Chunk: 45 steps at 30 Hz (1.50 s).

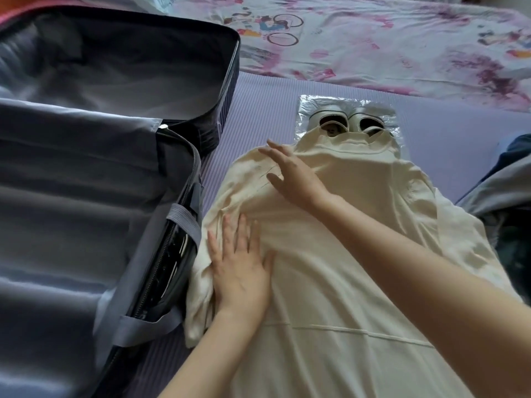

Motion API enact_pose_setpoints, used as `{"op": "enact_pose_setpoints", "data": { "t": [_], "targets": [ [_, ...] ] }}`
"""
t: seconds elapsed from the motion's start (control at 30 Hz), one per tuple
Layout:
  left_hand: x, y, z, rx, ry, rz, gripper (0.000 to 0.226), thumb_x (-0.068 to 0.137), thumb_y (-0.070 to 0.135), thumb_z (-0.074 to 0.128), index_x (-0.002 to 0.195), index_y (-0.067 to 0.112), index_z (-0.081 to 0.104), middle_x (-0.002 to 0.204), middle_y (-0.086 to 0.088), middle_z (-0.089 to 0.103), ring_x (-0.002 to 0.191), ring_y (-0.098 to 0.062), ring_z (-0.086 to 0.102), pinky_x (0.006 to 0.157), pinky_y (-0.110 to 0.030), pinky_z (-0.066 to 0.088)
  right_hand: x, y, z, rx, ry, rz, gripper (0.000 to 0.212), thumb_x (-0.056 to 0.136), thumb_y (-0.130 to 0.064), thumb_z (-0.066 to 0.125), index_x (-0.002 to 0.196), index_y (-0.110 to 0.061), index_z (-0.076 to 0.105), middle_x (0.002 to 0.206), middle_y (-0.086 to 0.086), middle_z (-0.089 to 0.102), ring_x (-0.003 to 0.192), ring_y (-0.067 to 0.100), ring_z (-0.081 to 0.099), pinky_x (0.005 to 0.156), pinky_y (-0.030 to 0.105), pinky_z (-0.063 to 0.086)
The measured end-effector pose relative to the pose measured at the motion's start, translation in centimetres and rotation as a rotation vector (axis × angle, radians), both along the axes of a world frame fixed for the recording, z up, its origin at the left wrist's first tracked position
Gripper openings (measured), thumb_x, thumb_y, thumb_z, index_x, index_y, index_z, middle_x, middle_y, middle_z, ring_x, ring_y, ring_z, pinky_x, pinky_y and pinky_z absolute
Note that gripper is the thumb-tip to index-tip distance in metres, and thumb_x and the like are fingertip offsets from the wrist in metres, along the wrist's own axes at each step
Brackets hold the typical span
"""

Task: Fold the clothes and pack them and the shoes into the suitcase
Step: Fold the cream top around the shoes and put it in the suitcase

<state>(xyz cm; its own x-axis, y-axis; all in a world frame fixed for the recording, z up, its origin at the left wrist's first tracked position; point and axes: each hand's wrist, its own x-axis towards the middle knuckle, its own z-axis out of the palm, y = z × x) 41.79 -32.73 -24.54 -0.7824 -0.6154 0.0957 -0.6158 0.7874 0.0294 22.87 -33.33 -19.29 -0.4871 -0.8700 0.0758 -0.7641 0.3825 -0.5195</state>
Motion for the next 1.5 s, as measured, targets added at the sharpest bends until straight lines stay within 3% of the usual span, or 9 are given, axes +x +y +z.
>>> {"op": "enact_pose_setpoints", "data": {
  "t": [0.17,0.3,0.47,0.63,0.8,1.07,1.17,1.27,1.5],
  "targets": [
    [-0.3,2.0,1.5,0.012,0.028,-0.006,0.057,0.092,0.039,0.034,0.137,0.007,0.045,0.147,-0.025,0.032,0.142,-0.039,0.017,0.113,-0.055,0.002,2.3,13.4,0.2,-0.128,0.163,-0.143,0.031,0.081,-0.004,0.066,0.111,-0.013,0.067,0.137,0.008,0.052,0.111,0.029,0.06,0.091,0.038,0.049],
    [-2.3,6.2,2.6,0.104,0.138,-0.183,0.055,0.083,0.036,0.034,0.118,0.005,0.064,0.128,-0.024,0.056,0.122,-0.038,0.051,0.099,-0.057,0.038,3.3,24.7,1.2,0.004,0.236,-0.5,0.037,0.078,-0.017,0.075,0.113,-0.014,0.065,0.126,0.008,0.058,0.111,0.029,0.057,0.093,0.04,0.047],
    [-3.8,12.3,2.1,0.21,0.1,-0.318,0.058,0.084,0.046,0.032,0.117,0.013,0.066,0.125,-0.016,0.061,0.115,-0.032,0.058,0.088,-0.054,0.047,5.2,33.0,1.3,0.311,0.29,-0.681,0.053,0.066,-0.036,0.082,0.11,-0.012,0.065,0.112,0.008,0.058,0.097,0.028,0.054,0.083,0.04,0.049],
    [-3.7,14.3,-0.7,0.188,0.037,-0.4,0.064,0.091,0.057,0.019,0.131,0.014,0.045,0.131,-0.021,0.054,0.128,-0.029,0.043,0.109,-0.044,0.01,4.5,35.3,2.6,0.135,0.214,-0.8,0.004,0.085,-0.022,0.066,0.086,-0.018,0.065,0.092,-0.006,0.064,0.085,0.02,0.06,0.063,0.03,0.039],
    [-3.4,14.2,-0.3,0.264,-0.022,-0.398,0.068,0.095,0.057,0.004,0.134,0.014,0.039,0.136,-0.021,0.05,0.131,-0.026,0.03,0.11,-0.043,0.006,-0.7,38.2,7.6,-0.297,-0.108,-0.952,0.011,0.091,-0.005,0.055,0.083,-0.013,0.058,0.074,0.012,0.067,0.05,0.013,0.064,0.056,0.035,0.054],
    [-4.8,16.7,0.3,0.243,-0.063,-0.415,0.069,0.096,0.054,0.011,0.124,0.016,0.061,0.132,-0.019,0.055,0.125,-0.029,0.049,0.098,-0.051,0.019,4.7,36.4,3.8,0.348,0.147,-0.513,0.048,0.071,-0.054,0.073,0.109,-0.028,0.062,0.103,-0.008,0.054,0.096,0.012,0.052,0.079,0.029,0.046],
    [-4.9,17.2,0.1,0.234,-0.11,-0.437,0.076,0.096,0.054,0.003,0.122,0.018,0.063,0.129,-0.016,0.058,0.118,-0.03,0.057,0.098,-0.048,0.02,4.9,36.9,2.0,0.208,0.274,-0.591,0.024,0.078,-0.04,0.072,0.093,-0.022,0.067,0.092,-0.006,0.057,0.084,0.017,0.056,0.068,0.033,0.049],
    [-4.8,17.1,-0.3,0.229,-0.107,-0.447,0.072,0.096,0.055,0.003,0.127,0.018,0.057,0.132,-0.016,0.055,0.127,-0.027,0.046,0.1,-0.048,0.018,2.3,38.2,3.3,-0.006,0.059,-0.827,0.011,0.089,-0.032,0.061,0.09,-0.023,0.067,0.087,-0.003,0.067,0.084,0.021,0.061,0.069,0.033,0.044],
    [-4.9,17.4,-0.5,0.208,-0.094,-0.415,0.074,0.096,0.055,0.002,0.126,0.016,0.059,0.13,-0.019,0.056,0.119,-0.031,0.055,0.105,-0.053,0.026,-8.0,44.3,8.2,-0.073,0.254,-1.176,0.03,0.091,-0.005,0.045,0.114,-0.01,0.064,0.117,0.017,0.061,0.111,0.035,0.052,0.086,0.04,0.043]
  ]
}}
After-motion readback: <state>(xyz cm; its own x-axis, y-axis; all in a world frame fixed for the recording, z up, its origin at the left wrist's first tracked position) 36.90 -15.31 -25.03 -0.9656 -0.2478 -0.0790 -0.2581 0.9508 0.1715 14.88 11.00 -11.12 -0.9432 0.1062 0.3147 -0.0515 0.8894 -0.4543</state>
